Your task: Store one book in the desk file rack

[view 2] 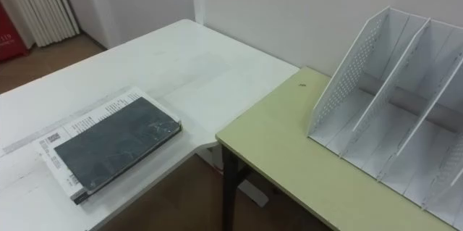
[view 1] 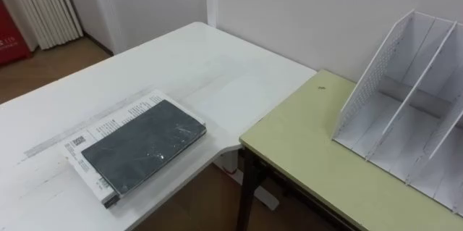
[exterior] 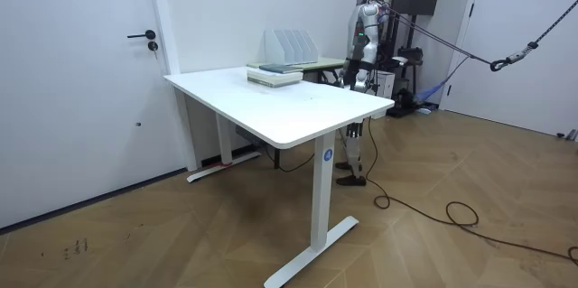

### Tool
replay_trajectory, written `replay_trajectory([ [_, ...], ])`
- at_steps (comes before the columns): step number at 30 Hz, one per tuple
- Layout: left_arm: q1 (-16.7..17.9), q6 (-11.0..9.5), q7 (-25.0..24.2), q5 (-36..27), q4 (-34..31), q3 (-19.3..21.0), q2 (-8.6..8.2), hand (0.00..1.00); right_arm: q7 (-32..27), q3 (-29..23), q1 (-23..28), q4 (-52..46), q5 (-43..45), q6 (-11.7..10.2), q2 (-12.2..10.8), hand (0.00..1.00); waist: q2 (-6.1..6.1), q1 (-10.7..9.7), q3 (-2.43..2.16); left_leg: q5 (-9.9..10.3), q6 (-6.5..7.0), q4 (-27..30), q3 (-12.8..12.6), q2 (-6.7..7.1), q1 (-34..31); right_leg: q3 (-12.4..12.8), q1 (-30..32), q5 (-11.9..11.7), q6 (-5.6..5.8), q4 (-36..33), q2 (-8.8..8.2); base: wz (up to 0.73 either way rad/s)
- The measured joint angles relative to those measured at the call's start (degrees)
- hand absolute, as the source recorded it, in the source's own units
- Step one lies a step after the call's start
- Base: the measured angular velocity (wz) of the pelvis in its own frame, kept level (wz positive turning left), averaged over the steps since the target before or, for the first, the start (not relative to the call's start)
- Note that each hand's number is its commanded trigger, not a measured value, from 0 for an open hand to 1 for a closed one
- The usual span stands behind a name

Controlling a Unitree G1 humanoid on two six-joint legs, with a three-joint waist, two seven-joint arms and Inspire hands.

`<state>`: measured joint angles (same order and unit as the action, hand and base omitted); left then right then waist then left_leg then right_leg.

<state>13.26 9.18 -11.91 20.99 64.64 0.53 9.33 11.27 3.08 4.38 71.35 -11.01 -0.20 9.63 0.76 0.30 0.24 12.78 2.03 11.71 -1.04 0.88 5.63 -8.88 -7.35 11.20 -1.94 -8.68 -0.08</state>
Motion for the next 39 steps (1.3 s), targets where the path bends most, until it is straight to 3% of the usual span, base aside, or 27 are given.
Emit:
replay_trajectory([
  [19,-0.51,-0.49,0.63,0.35,-0.05,-0.18,0.01,0.00,-0.66,0.01,0.08,0.40,0.07,-1.00,-0.15,0.00,0.51,-0.23,-0.04,0.00,0.00,-0.16,-0.14,0.00,0.08,0.17,0.02,0.00,0.00,0.08,0.00,0.00],
  [24,-1.34,-0.55,0.98,5.33,-0.10,-0.78,0.04,0.00,-0.69,0.06,0.14,0.40,0.12,-1.13,-0.18,0.00,0.74,-0.21,0.00,-0.01,0.01,-0.06,-0.13,0.01,0.12,0.31,-0.02,0.01,0.00,0.03,0.02,0.00],
  [28,-2.59,-0.94,1.19,12.28,-0.79,-4.03,0.05,0.00,-2.09,0.29,0.03,0.40,0.11,-1.23,-0.48,0.00,0.83,-0.26,-0.01,-0.01,0.01,0.16,-0.14,0.03,0.08,0.26,-0.02,0.00,0.00,-0.05,-0.01,0.00],
  [34,-3.14,-1.27,2.65,23.34,-8.86,-5.35,0.16,0.00,-2.93,0.27,-0.37,0.41,0.54,-1.57,-0.48,0.00,0.86,-1.88,0.03,-0.01,0.01,0.08,-0.13,0.02,0.00,0.27,0.07,0.00,0.02,-0.05,0.03,0.00],
  [39,-6.19,-2.44,3.95,29.29,-11.50,-9.04,0.06,0.00,-3.14,0.28,-0.65,0.37,1.83,-2.10,-0.44,0.00,0.84,-2.63,0.08,-0.02,0.01,-0.31,-0.50,0.38,-0.02,0.66,0.37,-0.02,0.02,-0.03,0.12,-0.03],
])
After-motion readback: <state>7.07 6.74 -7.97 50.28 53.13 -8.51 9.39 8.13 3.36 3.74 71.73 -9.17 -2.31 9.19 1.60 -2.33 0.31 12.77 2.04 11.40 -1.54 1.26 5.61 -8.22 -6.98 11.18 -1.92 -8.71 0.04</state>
